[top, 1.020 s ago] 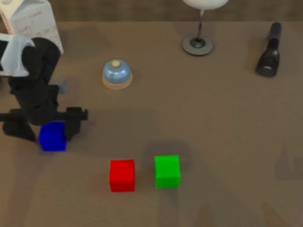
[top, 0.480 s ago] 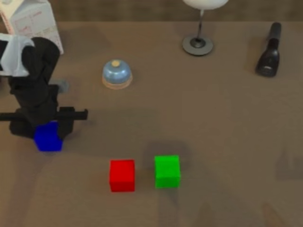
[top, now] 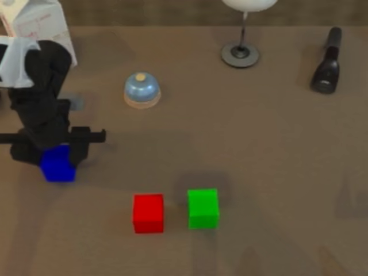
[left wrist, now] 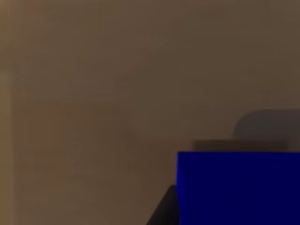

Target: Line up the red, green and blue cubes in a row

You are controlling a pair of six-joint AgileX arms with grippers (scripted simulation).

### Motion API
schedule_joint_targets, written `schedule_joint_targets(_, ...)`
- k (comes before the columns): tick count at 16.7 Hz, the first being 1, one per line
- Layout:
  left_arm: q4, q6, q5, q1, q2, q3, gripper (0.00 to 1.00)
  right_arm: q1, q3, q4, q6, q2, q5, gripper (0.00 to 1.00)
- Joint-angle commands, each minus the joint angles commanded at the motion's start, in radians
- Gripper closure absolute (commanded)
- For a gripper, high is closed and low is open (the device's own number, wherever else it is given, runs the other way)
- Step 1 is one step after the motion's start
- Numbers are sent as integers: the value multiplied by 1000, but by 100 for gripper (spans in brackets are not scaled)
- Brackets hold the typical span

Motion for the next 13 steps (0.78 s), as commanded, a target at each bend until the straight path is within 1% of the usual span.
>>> schedule_joint_targets(4,-151,-2,-2,11,-63,80,100,0,0,0,0,0,0,0)
schedule_joint_targets(6,-201,-5,-4,18,-91,109,100,0,0,0,0,0,0,0)
schedule_joint_targets(11,-209,-6,-4,12,-92,115,100,0,0,0,0,0,0,0)
schedule_joint_targets(13,-230,-41,-4,-23,-63,150,100,0,0,0,0,0,0,0)
